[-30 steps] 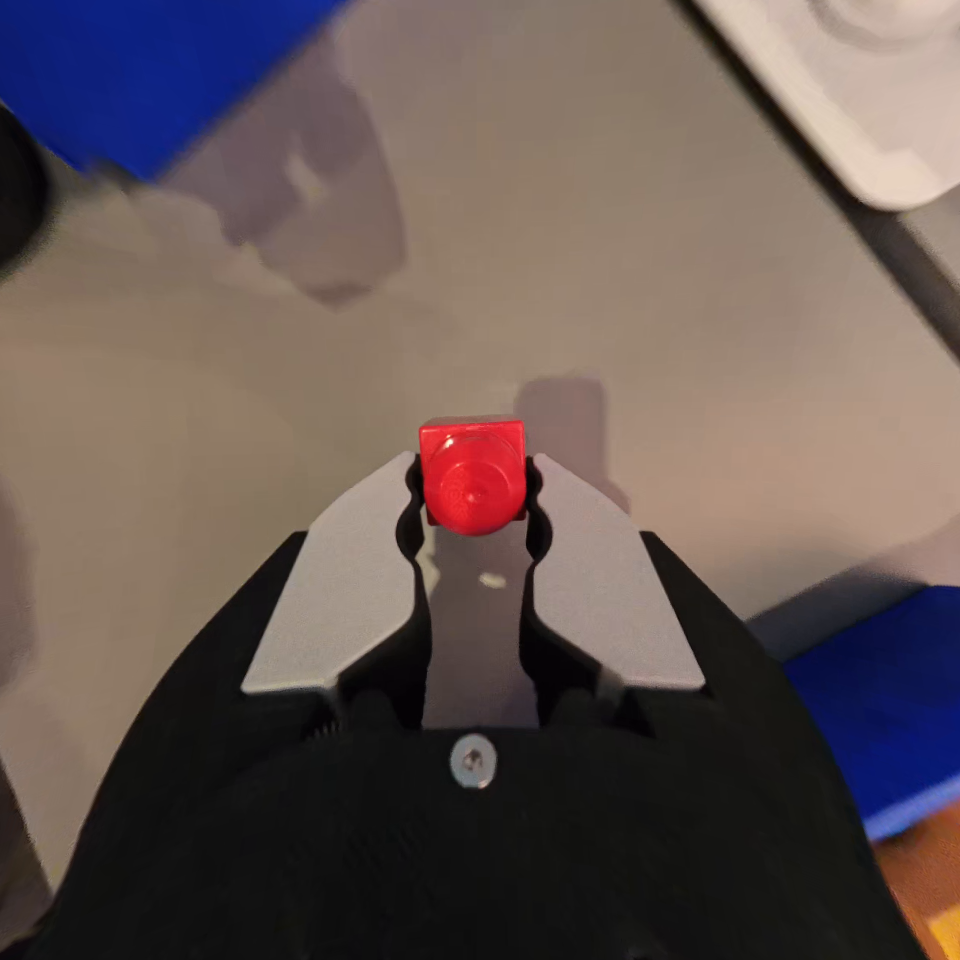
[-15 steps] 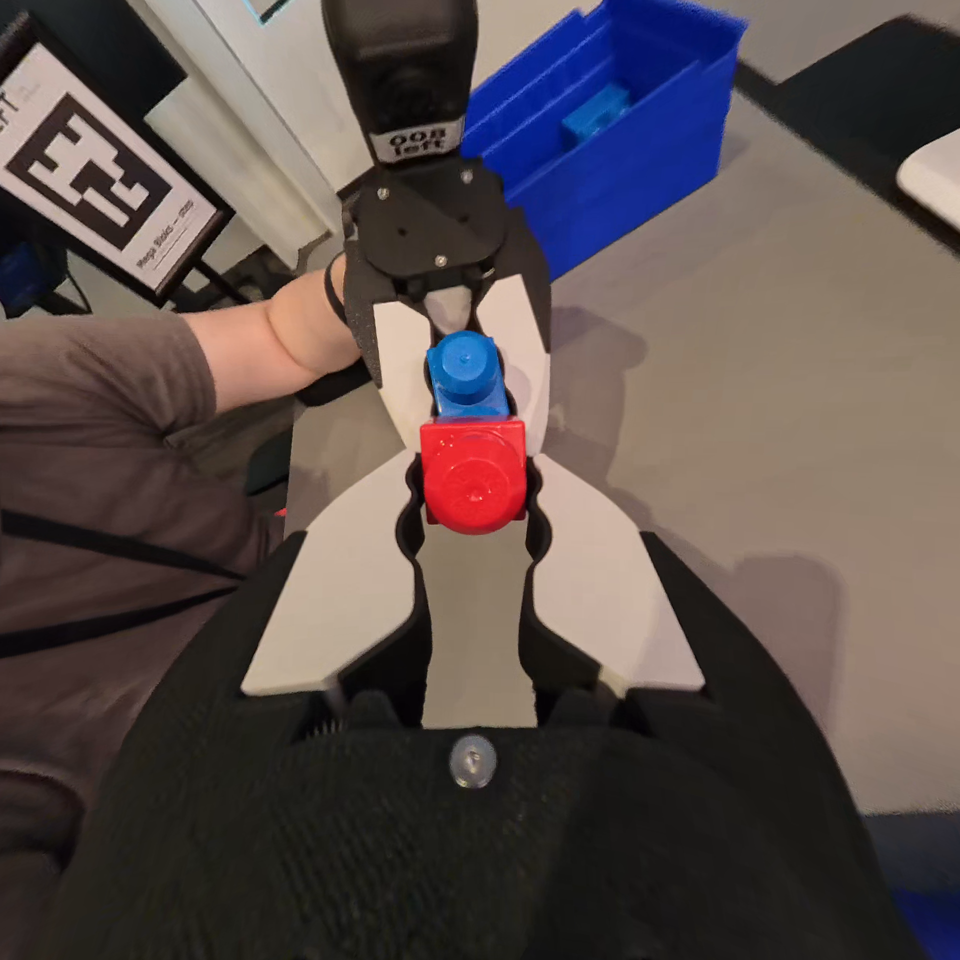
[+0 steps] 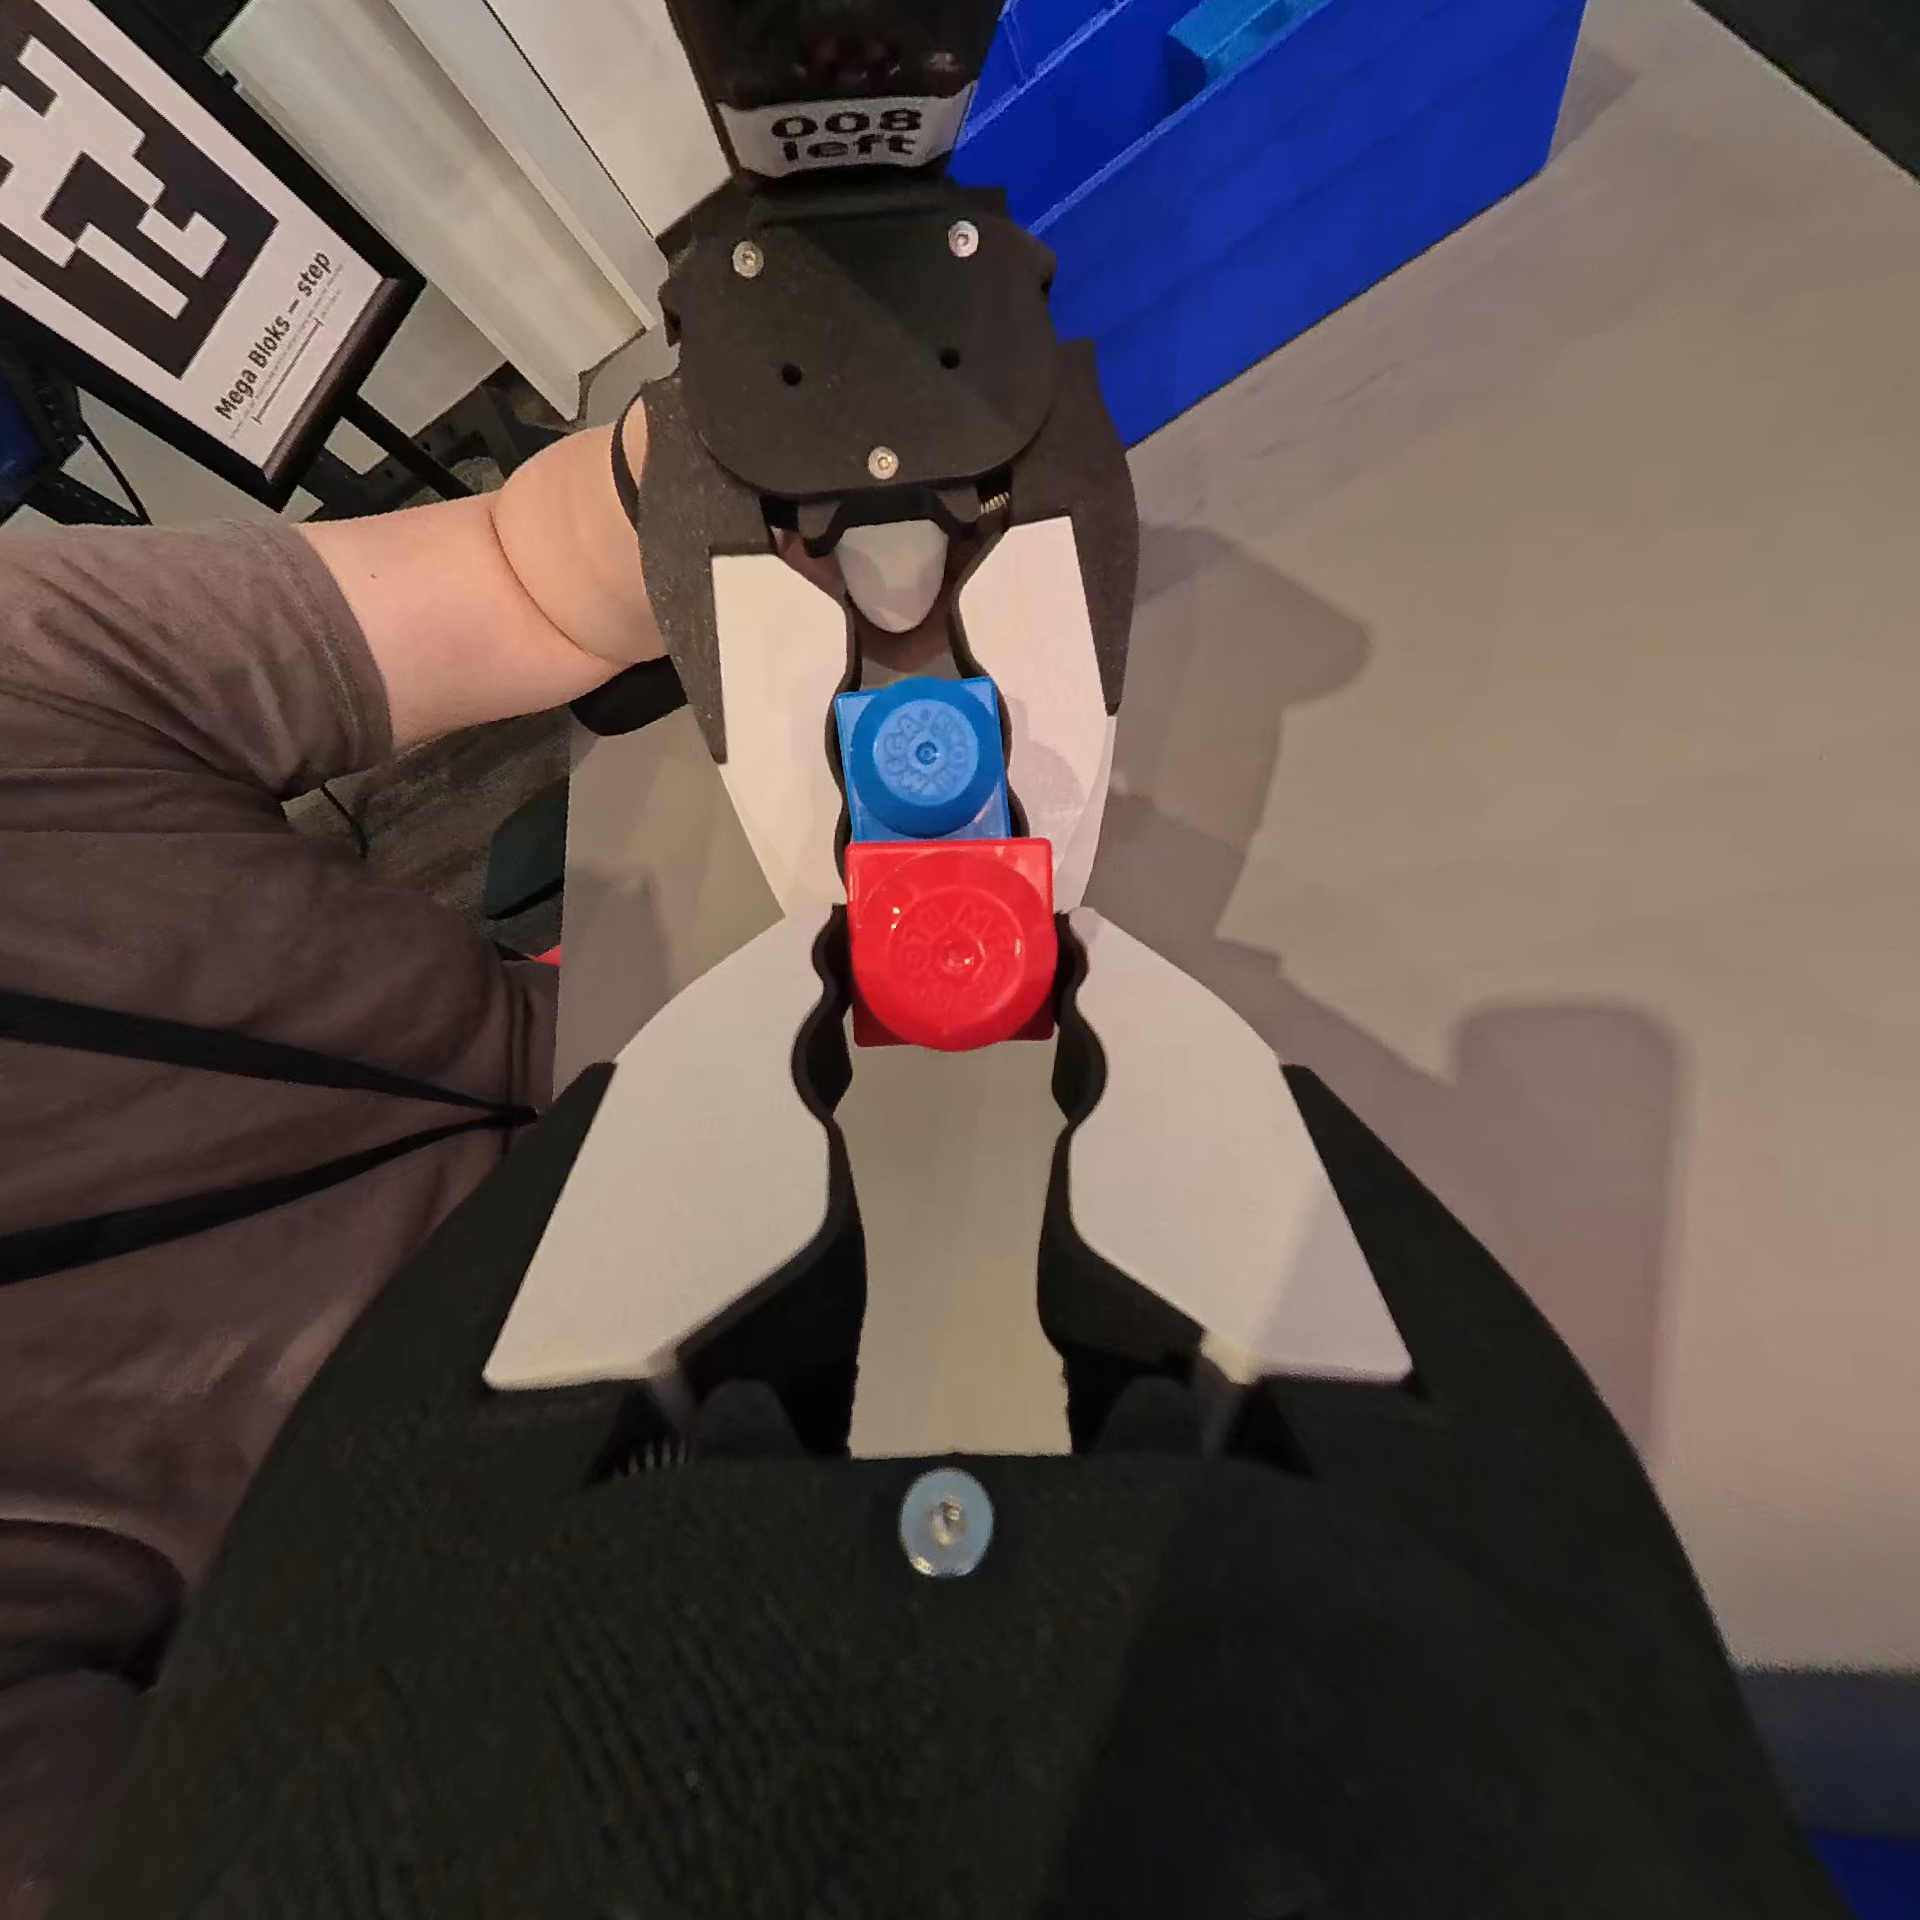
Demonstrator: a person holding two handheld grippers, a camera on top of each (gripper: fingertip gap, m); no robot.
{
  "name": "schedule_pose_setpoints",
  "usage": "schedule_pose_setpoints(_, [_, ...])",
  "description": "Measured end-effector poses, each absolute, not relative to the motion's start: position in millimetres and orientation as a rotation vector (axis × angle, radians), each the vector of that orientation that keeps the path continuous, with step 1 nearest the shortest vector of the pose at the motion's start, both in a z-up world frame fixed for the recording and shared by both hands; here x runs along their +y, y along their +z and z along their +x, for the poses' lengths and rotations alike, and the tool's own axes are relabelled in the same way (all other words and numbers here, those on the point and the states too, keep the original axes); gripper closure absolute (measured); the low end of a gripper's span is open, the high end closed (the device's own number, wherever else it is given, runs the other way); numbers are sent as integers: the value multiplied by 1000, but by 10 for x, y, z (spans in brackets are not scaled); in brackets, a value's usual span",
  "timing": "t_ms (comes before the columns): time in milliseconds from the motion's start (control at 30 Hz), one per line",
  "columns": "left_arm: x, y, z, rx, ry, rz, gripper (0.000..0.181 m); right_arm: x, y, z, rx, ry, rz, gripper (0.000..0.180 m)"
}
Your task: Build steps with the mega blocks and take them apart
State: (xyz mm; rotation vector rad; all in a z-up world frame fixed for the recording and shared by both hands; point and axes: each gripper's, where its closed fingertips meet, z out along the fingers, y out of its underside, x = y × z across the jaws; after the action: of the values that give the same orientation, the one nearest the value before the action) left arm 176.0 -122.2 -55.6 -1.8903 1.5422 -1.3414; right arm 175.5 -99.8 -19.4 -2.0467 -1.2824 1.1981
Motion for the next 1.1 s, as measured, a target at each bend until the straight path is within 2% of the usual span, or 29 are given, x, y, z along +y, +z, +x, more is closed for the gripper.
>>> schedule_pose_setpoints(733, [-1252,-398,1705,1496,-1482,-1858,140,-1016,-86,1669,-1227,1258,-1981,143])
schedule_pose_setpoints(1100, [-1298,-516,1705,1625,-1327,-1848,139,-1108,-206,1754,-1363,1114,-2061,141])
